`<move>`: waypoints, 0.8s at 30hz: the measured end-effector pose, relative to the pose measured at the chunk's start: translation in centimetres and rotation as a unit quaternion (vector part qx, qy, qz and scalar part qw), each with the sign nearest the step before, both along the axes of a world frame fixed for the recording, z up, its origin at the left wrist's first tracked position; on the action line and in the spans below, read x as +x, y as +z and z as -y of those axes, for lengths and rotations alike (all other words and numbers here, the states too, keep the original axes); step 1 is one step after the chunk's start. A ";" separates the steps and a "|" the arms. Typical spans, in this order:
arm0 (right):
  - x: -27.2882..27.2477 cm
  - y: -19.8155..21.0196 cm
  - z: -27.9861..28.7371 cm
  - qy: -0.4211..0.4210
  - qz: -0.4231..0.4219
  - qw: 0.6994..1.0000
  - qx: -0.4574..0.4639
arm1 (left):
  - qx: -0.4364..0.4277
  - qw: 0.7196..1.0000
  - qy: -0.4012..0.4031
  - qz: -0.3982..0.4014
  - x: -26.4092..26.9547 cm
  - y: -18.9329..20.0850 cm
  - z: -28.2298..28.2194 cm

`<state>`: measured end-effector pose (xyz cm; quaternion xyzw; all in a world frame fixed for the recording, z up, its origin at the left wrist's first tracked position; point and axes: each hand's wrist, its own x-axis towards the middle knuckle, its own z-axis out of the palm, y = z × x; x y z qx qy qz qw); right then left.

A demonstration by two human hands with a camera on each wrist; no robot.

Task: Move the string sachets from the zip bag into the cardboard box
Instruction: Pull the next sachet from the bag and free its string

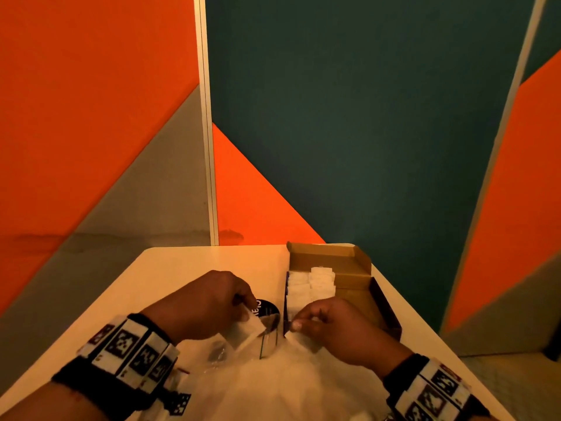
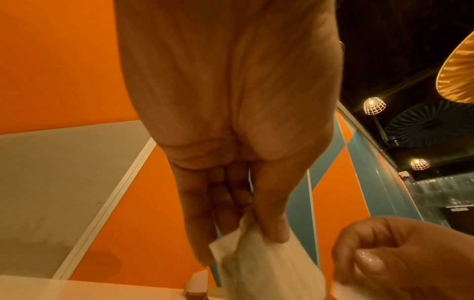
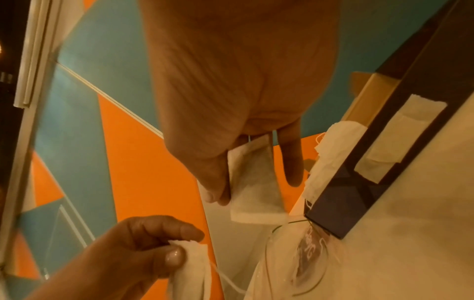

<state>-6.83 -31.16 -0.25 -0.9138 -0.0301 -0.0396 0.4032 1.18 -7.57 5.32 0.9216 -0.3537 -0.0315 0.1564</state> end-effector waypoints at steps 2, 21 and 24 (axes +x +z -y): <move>-0.1 0.2 0.0 -0.004 0.004 1.000 -0.005 | 0.013 1.000 -0.010 -0.008 0.0 -0.3 -0.2; -0.5 -0.4 -1.2 0.000 -0.035 0.999 0.030 | -0.054 0.994 -0.035 -0.091 -0.5 -2.0 -0.7; -0.6 -0.8 -2.1 0.007 -0.056 0.996 0.065 | -0.248 0.945 -0.046 -0.210 -1.4 -3.0 -0.2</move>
